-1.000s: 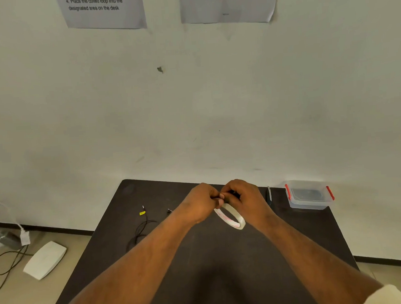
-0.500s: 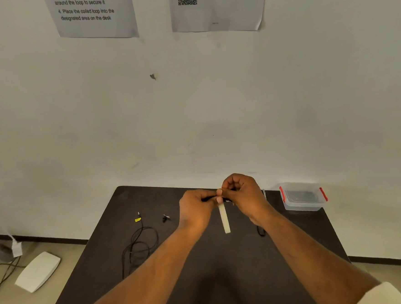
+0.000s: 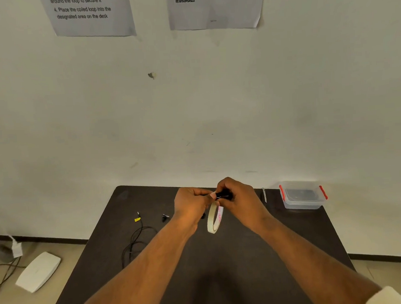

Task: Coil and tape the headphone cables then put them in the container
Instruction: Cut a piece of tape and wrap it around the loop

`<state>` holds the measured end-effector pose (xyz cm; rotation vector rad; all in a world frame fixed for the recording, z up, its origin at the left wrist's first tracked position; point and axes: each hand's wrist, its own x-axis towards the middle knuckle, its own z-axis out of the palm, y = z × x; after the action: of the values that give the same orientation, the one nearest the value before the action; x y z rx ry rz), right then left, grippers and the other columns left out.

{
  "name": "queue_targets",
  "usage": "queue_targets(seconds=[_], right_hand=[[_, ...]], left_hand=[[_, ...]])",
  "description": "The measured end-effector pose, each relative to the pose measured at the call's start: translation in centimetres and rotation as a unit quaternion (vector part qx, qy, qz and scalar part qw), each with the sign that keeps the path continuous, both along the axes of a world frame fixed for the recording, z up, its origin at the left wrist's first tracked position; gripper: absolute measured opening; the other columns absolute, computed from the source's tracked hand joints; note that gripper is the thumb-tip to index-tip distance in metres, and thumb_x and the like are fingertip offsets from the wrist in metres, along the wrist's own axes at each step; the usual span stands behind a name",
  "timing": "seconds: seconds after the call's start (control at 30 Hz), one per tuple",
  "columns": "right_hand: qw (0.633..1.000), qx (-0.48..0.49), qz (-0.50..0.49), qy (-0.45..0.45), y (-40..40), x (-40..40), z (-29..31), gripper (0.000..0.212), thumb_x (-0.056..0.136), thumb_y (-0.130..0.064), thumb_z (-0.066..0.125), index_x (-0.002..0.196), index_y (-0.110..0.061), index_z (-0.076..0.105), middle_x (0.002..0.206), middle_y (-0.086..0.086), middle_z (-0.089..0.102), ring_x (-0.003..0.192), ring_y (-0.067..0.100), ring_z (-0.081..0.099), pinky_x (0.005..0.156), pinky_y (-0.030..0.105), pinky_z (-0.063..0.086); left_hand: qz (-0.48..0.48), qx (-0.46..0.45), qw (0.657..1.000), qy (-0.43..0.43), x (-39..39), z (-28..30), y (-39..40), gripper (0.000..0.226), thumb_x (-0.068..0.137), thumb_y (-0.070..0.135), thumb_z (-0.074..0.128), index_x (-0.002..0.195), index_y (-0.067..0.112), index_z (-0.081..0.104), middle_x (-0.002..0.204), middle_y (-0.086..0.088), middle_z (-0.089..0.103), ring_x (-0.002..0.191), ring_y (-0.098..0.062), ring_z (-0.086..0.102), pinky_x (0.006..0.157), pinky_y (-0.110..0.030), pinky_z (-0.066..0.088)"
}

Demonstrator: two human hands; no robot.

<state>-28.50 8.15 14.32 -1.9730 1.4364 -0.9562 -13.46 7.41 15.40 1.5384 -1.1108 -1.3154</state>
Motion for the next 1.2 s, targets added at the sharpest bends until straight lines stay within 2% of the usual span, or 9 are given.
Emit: queue_targets(seconds=[0.17, 0.27, 0.43, 0.6, 0.8, 0.93, 1.07, 1.13, 1.2], right_hand=[[0.987, -0.112, 0.003, 0.112, -0.4, -0.1, -0.8, 0.005, 0.088, -0.007, 0.061, 0.086, -0.011, 0.06, 0.082, -0.001, 0.061, 0.076, 0.014, 0.053, 0.069, 0.028, 0.048], [0.972, -0.166, 0.017, 0.167, -0.4, -0.2, -1.4, 0.014, 0.084, -0.002, 0.065, 0.094, -0.011, 0.068, 0.09, 0.003, 0.067, 0.083, 0.018, 0.061, 0.073, 0.028, 0.052], [0.97, -0.178, 0.015, 0.163, -0.4, -0.3, -1.7, 0.02, 0.079, 0.001, 0.07, 0.096, -0.01, 0.072, 0.091, 0.004, 0.07, 0.083, 0.021, 0.066, 0.074, 0.026, 0.053], [0.982, -0.128, 0.019, 0.139, -0.5, -0.7, -1.6, 0.024, 0.086, -0.001, 0.064, 0.105, -0.012, 0.072, 0.096, 0.004, 0.067, 0.089, 0.017, 0.062, 0.08, 0.017, 0.046], [0.987, -0.034, 0.043, 0.151, -0.8, -0.8, -1.0, 0.035, 0.095, -0.007, 0.052, 0.124, -0.024, 0.063, 0.097, 0.0, 0.053, 0.089, 0.011, 0.052, 0.076, 0.009, 0.038], [0.991, 0.025, 0.032, 0.128, -1.0, -0.7, -0.8, 0.021, 0.098, -0.016, 0.051, 0.112, -0.019, 0.067, 0.096, -0.001, 0.052, 0.084, 0.006, 0.05, 0.071, 0.008, 0.037], [0.995, 0.069, 0.02, 0.066, -0.8, -0.7, -0.3, 0.02, 0.096, -0.031, 0.053, 0.104, -0.018, 0.066, 0.102, -0.002, 0.058, 0.091, 0.008, 0.056, 0.078, 0.022, 0.053], [0.995, 0.085, 0.018, 0.051, -0.8, -0.5, 0.2, 0.021, 0.096, -0.031, 0.053, 0.105, -0.015, 0.065, 0.102, 0.001, 0.059, 0.088, 0.013, 0.059, 0.069, 0.028, 0.059], [0.995, 0.09, 0.011, 0.052, -0.9, -0.5, 0.7, 0.021, 0.096, -0.028, 0.054, 0.106, -0.014, 0.065, 0.102, 0.002, 0.057, 0.084, 0.013, 0.059, 0.061, 0.022, 0.057]], left_hand=[[0.015, 0.046, 0.997, 0.062, -0.2, 0.2, -0.3, 0.004, 0.08, 0.003, 0.075, 0.083, 0.001, 0.076, 0.076, -0.012, 0.074, 0.056, -0.011, 0.059, 0.055, -0.023, 0.05], [0.017, 0.079, 0.993, 0.083, -0.2, 0.3, -0.6, 0.005, 0.078, -0.005, 0.073, 0.081, -0.002, 0.075, 0.076, -0.014, 0.073, 0.055, -0.013, 0.062, 0.055, -0.023, 0.051], [0.006, 0.083, 0.994, 0.064, -0.1, 0.1, -0.9, 0.004, 0.078, -0.003, 0.075, 0.081, -0.001, 0.075, 0.079, -0.015, 0.074, 0.061, -0.016, 0.064, 0.056, -0.024, 0.052], [-0.019, 0.016, 0.999, 0.031, -0.3, -0.2, -0.5, 0.013, 0.076, 0.001, 0.078, 0.089, 0.003, 0.075, 0.082, -0.013, 0.075, 0.066, -0.015, 0.068, 0.055, -0.019, 0.052], [-0.024, -0.039, 0.999, 0.012, -0.6, -0.6, -0.3, 0.023, 0.072, 0.0, 0.081, 0.091, 0.01, 0.072, 0.086, -0.007, 0.075, 0.082, -0.018, 0.073, 0.068, -0.023, 0.055], [-0.007, -0.049, 0.999, 0.014, -0.7, -0.6, -0.1, 0.032, 0.071, 0.001, 0.082, 0.095, 0.011, 0.065, 0.08, -0.006, 0.072, 0.072, -0.017, 0.07, 0.059, -0.022, 0.052], [0.001, -0.054, 0.998, 0.013, -0.7, -0.3, -0.4, 0.028, 0.071, -0.002, 0.08, 0.09, 0.007, 0.062, 0.073, -0.005, 0.069, 0.063, -0.015, 0.066, 0.052, -0.02, 0.048], [0.003, -0.053, 0.999, 0.007, -0.6, -0.1, -0.5, 0.026, 0.072, -0.001, 0.079, 0.089, 0.006, 0.061, 0.074, -0.008, 0.069, 0.061, -0.016, 0.066, 0.051, -0.02, 0.048], [0.002, -0.054, 0.998, 0.025, -0.5, 0.1, -0.6, 0.026, 0.072, -0.001, 0.079, 0.09, 0.004, 0.06, 0.078, -0.014, 0.071, 0.062, -0.018, 0.067, 0.053, -0.023, 0.05]])
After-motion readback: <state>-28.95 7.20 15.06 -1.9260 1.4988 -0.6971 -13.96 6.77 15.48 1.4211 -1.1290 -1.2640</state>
